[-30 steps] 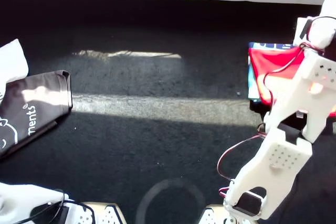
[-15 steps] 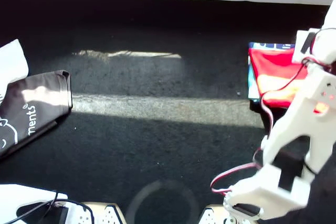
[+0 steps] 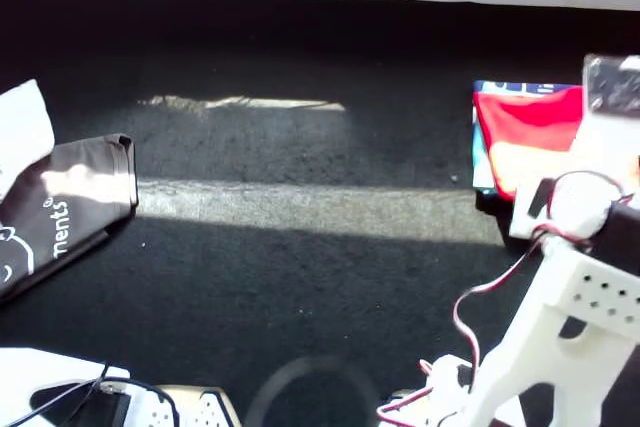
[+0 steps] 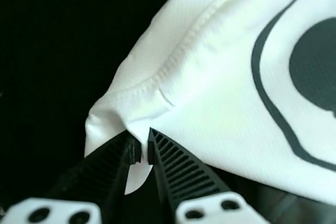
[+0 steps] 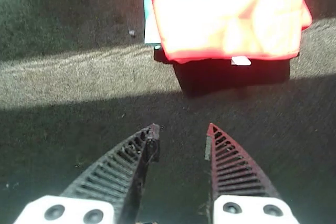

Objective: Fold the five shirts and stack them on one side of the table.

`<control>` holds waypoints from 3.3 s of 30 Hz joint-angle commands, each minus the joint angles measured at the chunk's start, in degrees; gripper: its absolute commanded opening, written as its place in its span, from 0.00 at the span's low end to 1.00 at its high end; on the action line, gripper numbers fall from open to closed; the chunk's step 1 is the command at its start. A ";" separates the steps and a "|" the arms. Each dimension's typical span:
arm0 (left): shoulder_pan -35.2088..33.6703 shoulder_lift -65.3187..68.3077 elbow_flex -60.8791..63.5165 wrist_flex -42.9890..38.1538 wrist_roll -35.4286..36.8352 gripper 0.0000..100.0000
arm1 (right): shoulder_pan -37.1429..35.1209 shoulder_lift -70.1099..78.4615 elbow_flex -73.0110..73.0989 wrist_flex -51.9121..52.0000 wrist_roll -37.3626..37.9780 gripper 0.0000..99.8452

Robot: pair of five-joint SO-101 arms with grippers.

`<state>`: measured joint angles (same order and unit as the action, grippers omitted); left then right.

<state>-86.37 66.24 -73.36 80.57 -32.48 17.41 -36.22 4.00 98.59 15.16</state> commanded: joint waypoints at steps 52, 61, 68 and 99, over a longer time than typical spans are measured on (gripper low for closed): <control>119.52 -94.99 83.56 3.16 25.49 0.01 | -10.68 -54.11 82.95 -34.77 -0.18 0.15; 126.55 -89.45 87.60 -6.07 25.41 0.02 | -10.68 -54.11 82.95 -35.12 -0.35 0.15; 125.41 -85.67 84.53 -3.43 25.49 0.17 | -10.68 -54.11 82.95 -35.12 -0.35 0.15; 79.78 -92.09 126.99 -8.97 0.70 0.17 | -13.23 -54.02 83.03 -37.14 -5.36 0.15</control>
<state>-3.47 -24.13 51.38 77.23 -31.34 5.89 -90.11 87.16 61.85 10.42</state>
